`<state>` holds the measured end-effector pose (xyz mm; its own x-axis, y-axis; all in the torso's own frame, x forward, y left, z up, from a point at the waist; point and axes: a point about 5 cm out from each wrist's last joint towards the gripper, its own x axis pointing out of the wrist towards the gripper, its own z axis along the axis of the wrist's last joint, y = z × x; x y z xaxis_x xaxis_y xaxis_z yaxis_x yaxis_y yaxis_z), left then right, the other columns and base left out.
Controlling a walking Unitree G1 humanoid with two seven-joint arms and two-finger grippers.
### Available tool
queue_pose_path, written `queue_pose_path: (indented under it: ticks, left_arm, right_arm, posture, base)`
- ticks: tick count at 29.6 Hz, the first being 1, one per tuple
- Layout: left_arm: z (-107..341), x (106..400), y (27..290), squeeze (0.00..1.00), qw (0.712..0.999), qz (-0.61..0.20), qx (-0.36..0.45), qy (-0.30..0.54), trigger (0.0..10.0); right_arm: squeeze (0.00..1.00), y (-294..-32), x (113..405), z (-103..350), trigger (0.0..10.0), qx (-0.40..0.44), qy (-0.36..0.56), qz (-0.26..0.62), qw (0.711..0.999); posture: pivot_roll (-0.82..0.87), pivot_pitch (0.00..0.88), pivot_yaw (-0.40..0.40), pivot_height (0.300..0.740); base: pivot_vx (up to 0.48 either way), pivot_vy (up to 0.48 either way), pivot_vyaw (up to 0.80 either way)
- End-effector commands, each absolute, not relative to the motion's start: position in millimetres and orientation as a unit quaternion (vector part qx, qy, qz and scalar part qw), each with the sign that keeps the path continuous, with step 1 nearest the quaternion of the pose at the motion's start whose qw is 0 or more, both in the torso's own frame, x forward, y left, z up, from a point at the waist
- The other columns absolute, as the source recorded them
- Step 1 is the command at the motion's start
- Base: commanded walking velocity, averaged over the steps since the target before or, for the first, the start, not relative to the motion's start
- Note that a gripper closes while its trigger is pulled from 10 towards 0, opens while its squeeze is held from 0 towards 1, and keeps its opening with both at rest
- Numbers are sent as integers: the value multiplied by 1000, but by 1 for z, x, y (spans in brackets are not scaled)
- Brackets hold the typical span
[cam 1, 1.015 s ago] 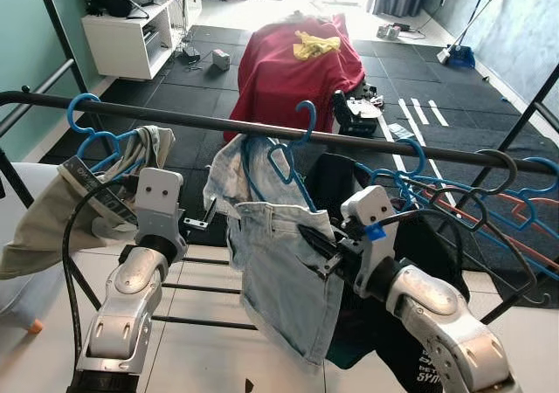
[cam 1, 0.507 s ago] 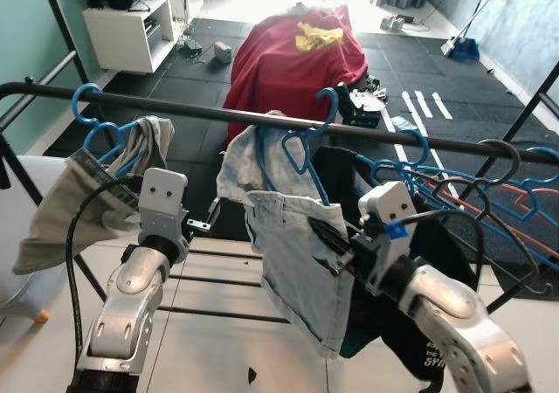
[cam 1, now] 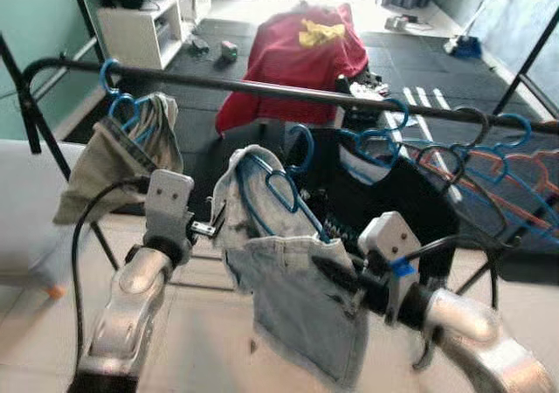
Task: Hang hanger
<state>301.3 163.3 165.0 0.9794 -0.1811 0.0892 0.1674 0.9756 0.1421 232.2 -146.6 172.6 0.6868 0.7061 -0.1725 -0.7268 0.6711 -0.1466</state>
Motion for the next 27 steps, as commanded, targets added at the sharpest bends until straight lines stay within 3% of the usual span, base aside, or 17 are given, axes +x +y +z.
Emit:
queue_pose_path:
  ticks: [1,4,10,11,14,16,21,27]
  left_arm:
    - [163,301,163,0,991,-110,60,-46,10000]
    - [163,301,163,0,991,-110,60,-46,10000]
    - [177,301,162,0,974,-217,17,-64,10000]
    - [180,298,160,0,961,-270,-7,-60,10000]
    - [183,294,157,0,950,-307,-23,-57,10000]
    - [190,286,155,0,923,-375,-67,-55,10000]
    - [193,284,155,0,916,-390,-78,-57,10000]
    - [207,283,159,0,896,-418,-130,-71,10000]
  right_arm:
    - [0,-153,229,179,0,-116,42,399,909]
    - [0,-153,229,179,0,-116,42,399,909]
    - [0,-185,214,200,0,-83,56,458,883]
    - [0,-192,207,210,0,-64,54,488,869]
    - [0,-196,203,217,0,-53,51,507,859]
    - [0,-208,195,229,0,-38,44,530,846]
    - [0,-211,193,233,0,-33,41,536,842]
    - [0,-216,185,252,0,-23,18,573,819]
  posture:
    - [-72,79,-57,740]
    - [-72,79,-57,740]
    - [-71,79,-56,740]
    - [-70,74,-54,740]
    - [-70,74,-54,740]
    - [-64,76,-50,740]
    - [-65,76,-49,740]
    - [-71,78,-41,740]
  base:
    - [0,0,0]
    - [0,0,0]
    - [0,0,0]
    - [0,0,0]
    - [0,0,0]
    - [0,0,0]
    - [0,0,0]
    - [0,0,0]
